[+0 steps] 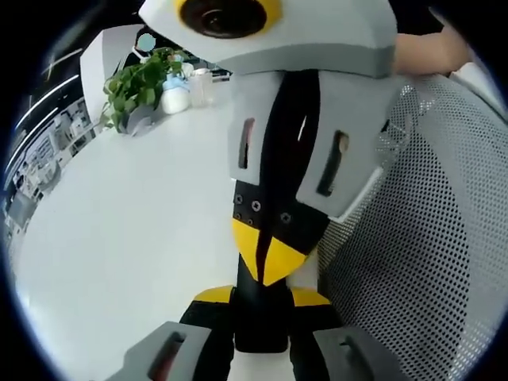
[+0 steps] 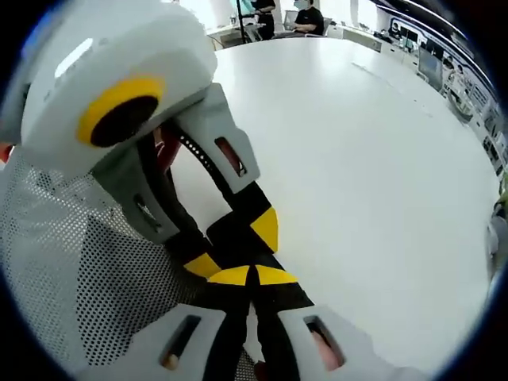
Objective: Press the specified remote control buttons in sequence, fully releasing each button before pressing the next.
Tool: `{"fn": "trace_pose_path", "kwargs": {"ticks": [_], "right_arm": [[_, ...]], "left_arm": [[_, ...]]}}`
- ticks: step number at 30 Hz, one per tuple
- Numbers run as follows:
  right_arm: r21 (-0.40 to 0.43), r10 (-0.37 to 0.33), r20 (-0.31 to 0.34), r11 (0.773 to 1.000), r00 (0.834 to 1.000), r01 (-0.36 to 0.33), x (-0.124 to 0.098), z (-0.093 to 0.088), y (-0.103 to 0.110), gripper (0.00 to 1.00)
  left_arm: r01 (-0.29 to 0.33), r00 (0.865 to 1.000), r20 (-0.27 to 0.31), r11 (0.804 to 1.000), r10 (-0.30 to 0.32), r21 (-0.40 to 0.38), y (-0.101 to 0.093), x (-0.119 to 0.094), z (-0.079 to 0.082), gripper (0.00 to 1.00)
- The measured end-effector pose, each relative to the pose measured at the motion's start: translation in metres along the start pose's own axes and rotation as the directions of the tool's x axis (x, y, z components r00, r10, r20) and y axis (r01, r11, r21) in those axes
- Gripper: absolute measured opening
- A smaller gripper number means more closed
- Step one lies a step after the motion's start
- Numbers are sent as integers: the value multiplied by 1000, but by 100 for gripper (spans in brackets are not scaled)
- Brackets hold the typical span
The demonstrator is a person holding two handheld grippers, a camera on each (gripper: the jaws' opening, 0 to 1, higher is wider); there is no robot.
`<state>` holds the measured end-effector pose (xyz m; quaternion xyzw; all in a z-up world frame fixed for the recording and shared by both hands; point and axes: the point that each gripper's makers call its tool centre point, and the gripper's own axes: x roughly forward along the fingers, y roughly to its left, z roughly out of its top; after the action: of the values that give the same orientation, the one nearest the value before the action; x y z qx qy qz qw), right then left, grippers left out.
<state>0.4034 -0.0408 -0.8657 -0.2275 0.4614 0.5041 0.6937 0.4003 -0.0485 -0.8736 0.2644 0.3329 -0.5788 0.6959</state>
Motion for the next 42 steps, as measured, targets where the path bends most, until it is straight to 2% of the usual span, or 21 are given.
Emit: {"fn": "trace_pose_path", "kwargs": {"ticks": [2,9,17,23,26,42], "right_arm": [[3,0,2,1000,1000,0,0,0,0,0],[-46,-9,5,999,1000,10,0,0,1,0],[-11,7,15,1000,1000,-7,-1,-1,1,0],[-49,-12,22,999,1000,13,0,0,1,0],[4,6,30,1000,1000,-6,-1,0,0,0],[1,2,6,1000,1000,-2,-3,-2,0,0]], "left_arm": [[1,1000,17,1000,-1,-7,1,0,-1,25],[1,1000,12,1000,-1,6,0,1,0,25],[4,1000,9,1000,-4,11,0,1,1,25],[7,1000,13,1000,-8,15,1,1,1,25],[7,1000,15,1000,-7,12,1,1,1,25],[4,1000,24,1000,-4,8,1,1,1,25]]}}
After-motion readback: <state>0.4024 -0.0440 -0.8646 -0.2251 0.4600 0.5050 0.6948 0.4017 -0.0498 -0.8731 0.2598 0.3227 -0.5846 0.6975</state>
